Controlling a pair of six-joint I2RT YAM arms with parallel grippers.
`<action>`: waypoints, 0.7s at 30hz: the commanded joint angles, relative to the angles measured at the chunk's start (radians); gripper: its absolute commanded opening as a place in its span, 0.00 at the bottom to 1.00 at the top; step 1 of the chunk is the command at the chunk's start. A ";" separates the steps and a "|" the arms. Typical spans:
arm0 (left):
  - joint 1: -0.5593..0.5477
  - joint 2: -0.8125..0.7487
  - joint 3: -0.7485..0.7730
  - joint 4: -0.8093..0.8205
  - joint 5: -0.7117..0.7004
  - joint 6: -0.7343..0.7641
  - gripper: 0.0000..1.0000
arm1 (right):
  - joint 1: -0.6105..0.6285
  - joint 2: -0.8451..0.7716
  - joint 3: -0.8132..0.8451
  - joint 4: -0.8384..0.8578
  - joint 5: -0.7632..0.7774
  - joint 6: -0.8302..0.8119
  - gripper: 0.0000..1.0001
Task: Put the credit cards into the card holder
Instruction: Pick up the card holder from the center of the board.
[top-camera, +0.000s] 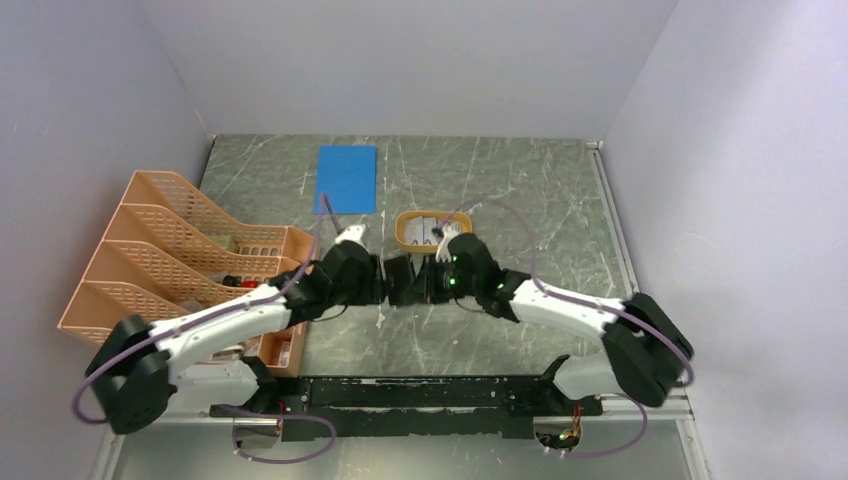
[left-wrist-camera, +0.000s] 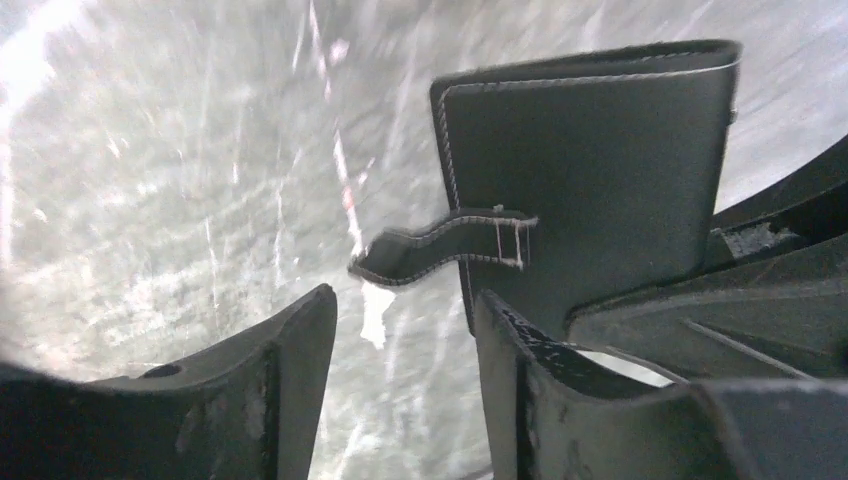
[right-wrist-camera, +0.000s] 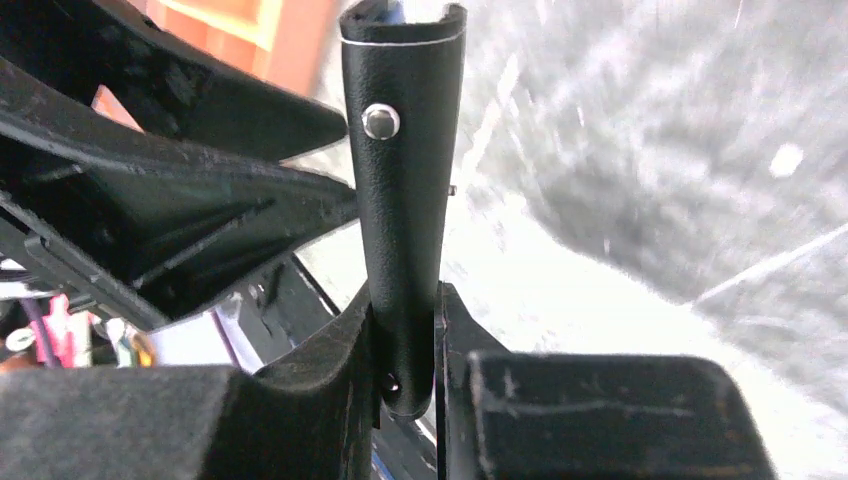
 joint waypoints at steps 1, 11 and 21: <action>0.005 -0.185 0.198 -0.205 -0.169 0.022 0.61 | 0.003 -0.211 0.221 -0.351 0.247 -0.271 0.00; 0.005 -0.315 0.544 -0.111 -0.256 0.213 0.69 | 0.103 -0.297 0.648 -0.507 0.753 -0.808 0.00; 0.006 -0.294 0.630 0.001 0.016 0.164 0.89 | 0.244 -0.337 0.528 -0.041 1.072 -1.350 0.00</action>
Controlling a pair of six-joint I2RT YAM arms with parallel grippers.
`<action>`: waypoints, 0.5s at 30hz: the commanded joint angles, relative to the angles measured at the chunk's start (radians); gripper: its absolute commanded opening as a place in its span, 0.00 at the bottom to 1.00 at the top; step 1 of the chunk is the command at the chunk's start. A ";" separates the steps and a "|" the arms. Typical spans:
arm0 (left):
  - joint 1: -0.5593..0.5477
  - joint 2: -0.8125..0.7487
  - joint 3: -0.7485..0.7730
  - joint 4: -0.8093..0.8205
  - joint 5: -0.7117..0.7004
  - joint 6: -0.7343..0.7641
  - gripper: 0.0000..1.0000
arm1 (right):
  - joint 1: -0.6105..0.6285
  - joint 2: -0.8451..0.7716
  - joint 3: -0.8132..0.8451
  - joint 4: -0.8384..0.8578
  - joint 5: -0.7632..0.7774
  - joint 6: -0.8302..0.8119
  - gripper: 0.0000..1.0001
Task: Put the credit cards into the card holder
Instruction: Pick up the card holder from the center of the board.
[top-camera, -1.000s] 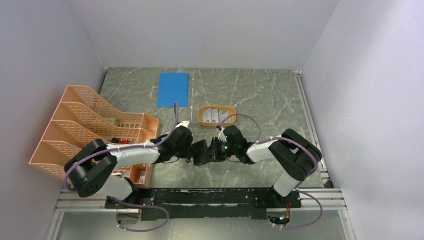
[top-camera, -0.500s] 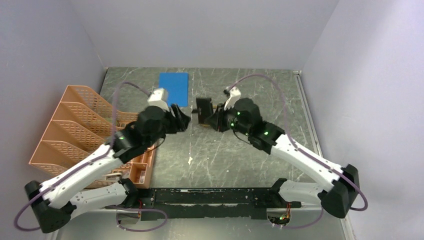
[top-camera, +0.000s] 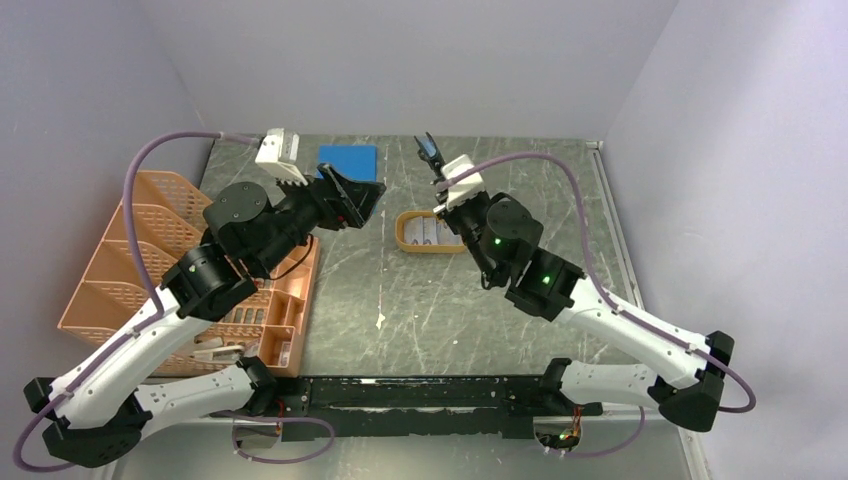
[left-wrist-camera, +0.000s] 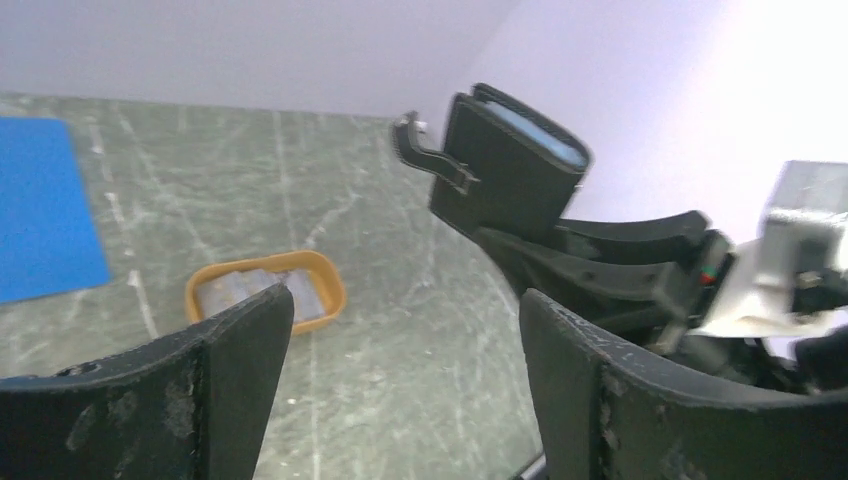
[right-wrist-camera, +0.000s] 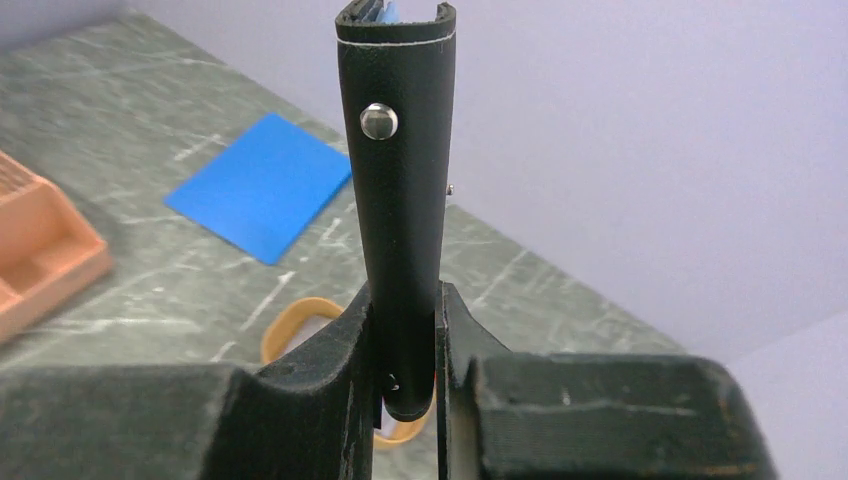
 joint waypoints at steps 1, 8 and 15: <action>0.005 -0.018 -0.009 0.107 0.154 -0.007 0.91 | 0.054 -0.020 -0.051 0.235 0.181 -0.292 0.00; 0.005 -0.011 -0.010 0.178 0.207 -0.011 0.97 | 0.098 -0.032 -0.107 0.333 0.210 -0.387 0.00; 0.005 0.061 0.022 0.234 0.259 -0.071 0.97 | 0.100 -0.081 -0.204 0.498 0.154 -0.530 0.00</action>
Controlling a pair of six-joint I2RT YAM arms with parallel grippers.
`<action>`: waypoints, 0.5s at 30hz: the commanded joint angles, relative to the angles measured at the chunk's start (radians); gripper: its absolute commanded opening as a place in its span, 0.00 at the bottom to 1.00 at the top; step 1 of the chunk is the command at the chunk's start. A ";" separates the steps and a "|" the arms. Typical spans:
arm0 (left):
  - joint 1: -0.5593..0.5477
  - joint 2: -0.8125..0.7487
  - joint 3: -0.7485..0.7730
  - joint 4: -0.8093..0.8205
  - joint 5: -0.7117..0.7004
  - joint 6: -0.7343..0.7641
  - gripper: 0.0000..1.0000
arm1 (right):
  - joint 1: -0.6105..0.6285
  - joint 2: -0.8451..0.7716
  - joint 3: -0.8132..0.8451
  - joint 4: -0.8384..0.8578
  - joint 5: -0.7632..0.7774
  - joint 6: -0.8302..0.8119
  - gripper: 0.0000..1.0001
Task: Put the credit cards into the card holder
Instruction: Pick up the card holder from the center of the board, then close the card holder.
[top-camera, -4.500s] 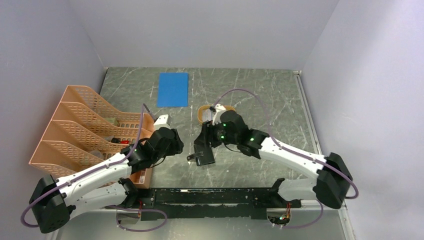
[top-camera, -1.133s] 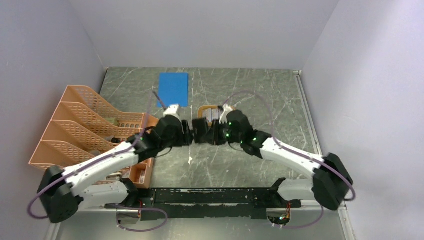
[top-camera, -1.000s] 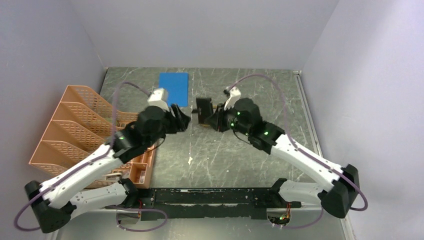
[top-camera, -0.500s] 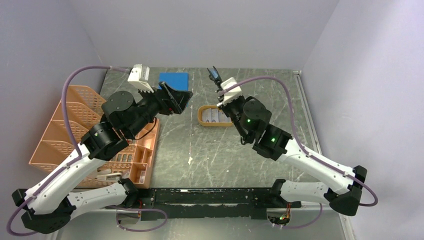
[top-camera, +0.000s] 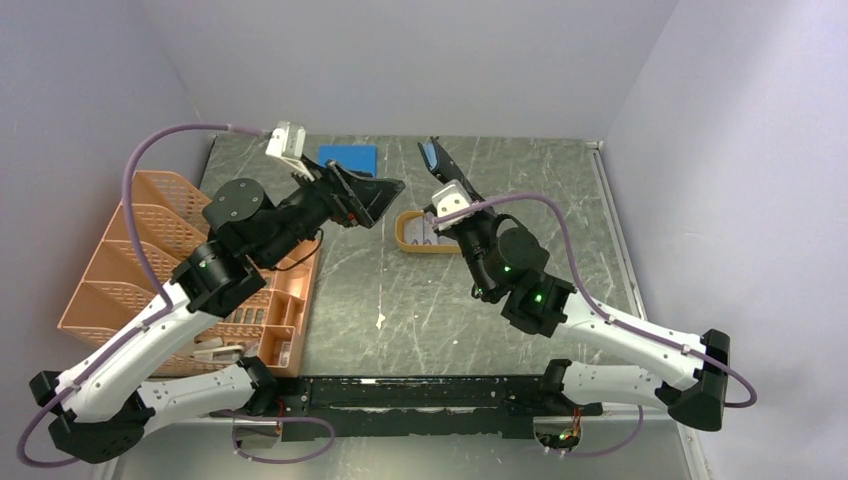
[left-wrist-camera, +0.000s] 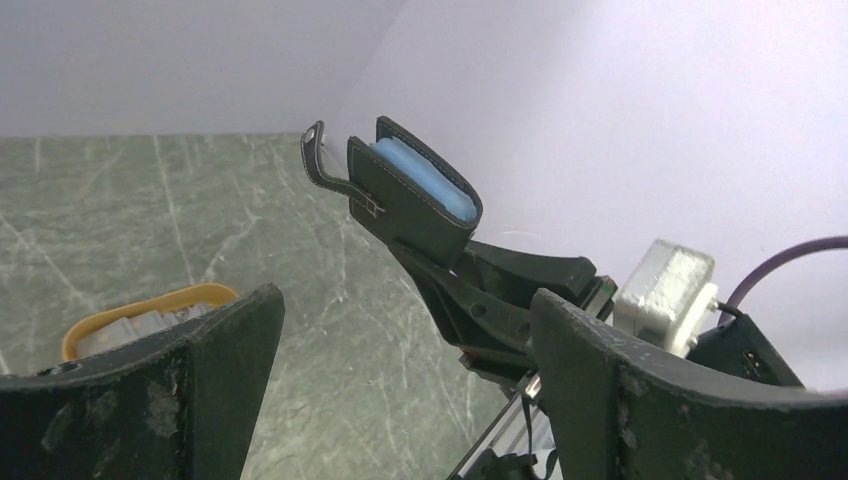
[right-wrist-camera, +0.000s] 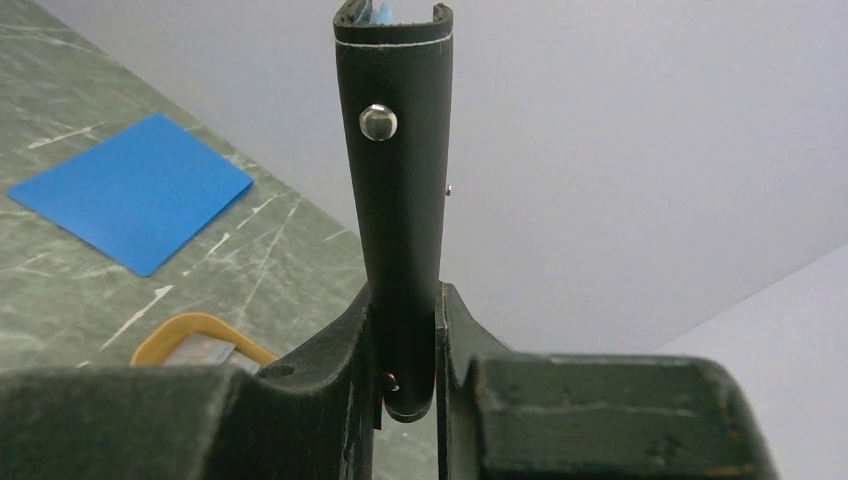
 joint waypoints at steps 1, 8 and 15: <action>0.005 0.063 0.044 0.079 0.080 -0.050 0.97 | 0.006 -0.044 -0.036 0.188 -0.024 -0.132 0.00; 0.005 0.178 0.136 0.113 0.159 -0.093 0.97 | 0.030 -0.040 -0.070 0.298 -0.034 -0.270 0.00; 0.003 0.239 0.173 0.131 0.191 -0.123 0.97 | 0.057 -0.013 -0.083 0.372 -0.015 -0.359 0.00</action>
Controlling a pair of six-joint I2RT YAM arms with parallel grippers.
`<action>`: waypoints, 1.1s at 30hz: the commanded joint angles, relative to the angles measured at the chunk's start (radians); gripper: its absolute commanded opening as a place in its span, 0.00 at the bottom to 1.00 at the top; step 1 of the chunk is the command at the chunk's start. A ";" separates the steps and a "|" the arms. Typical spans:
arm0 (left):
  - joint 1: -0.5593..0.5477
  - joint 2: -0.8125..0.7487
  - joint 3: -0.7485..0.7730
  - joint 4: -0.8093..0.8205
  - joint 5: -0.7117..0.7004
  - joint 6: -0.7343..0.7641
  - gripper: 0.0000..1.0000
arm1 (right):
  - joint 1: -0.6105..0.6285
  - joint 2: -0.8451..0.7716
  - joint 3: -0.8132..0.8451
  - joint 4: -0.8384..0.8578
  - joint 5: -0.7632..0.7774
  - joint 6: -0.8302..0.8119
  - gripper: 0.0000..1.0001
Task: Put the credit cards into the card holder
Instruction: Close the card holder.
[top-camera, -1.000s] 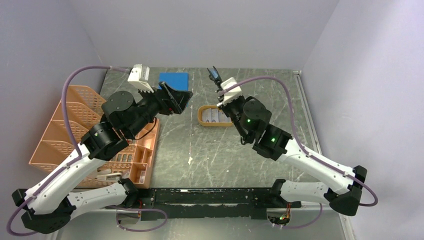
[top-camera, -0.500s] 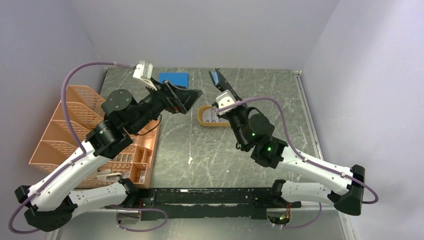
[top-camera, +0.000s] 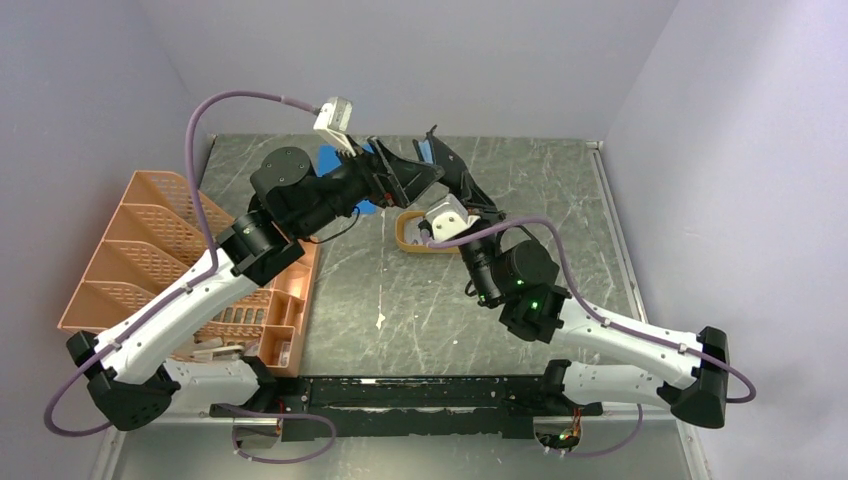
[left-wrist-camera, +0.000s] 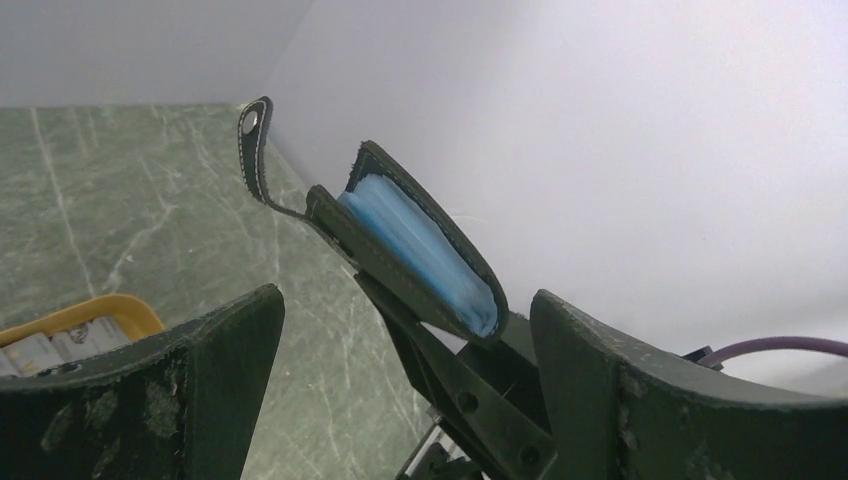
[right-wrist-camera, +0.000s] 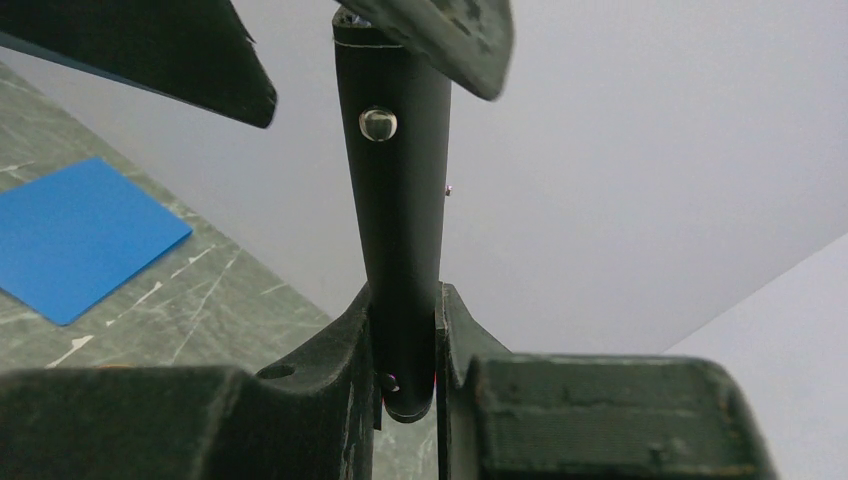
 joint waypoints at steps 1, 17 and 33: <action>0.003 0.022 0.046 0.060 0.056 -0.035 0.97 | 0.024 0.010 -0.018 0.144 0.016 -0.103 0.00; 0.002 0.072 0.079 -0.024 0.019 -0.016 0.53 | 0.084 0.082 -0.013 0.267 0.089 -0.248 0.00; 0.022 -0.195 -0.047 -0.152 -0.128 0.342 0.05 | -0.068 -0.023 0.295 -0.792 -0.650 0.793 1.00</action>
